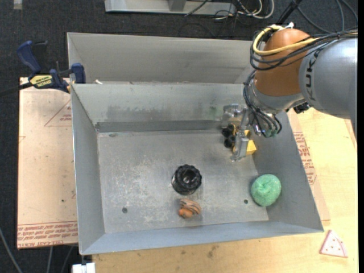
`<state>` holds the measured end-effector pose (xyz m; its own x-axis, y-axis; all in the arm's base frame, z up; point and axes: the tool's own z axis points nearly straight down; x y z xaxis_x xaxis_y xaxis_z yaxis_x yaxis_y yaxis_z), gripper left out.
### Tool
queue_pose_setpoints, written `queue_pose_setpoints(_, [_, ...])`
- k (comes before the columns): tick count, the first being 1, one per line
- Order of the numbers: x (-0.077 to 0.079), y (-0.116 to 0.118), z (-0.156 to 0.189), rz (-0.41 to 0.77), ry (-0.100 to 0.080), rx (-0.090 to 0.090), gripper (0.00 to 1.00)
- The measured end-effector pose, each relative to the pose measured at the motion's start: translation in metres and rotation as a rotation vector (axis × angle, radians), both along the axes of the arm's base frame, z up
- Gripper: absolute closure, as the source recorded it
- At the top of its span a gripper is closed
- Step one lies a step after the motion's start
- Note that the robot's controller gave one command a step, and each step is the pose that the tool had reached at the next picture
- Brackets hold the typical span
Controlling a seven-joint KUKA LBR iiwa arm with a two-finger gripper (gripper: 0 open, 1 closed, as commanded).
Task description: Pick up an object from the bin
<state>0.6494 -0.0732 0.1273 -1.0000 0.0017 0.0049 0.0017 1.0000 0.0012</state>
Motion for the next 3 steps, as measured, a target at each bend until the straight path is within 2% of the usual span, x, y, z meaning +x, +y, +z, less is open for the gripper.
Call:
queue_pose_setpoints(1, [0.002, 0.000, 0.005, 0.001, -0.007, -0.001, 0.00])
queue_pose_setpoints(2, [-0.007, 0.045, -0.034, 0.058, -0.012, -0.002, 0.00])
queue_pose_setpoints(3, [-0.010, 0.076, -0.060, 0.070, -0.004, 0.003, 0.00])
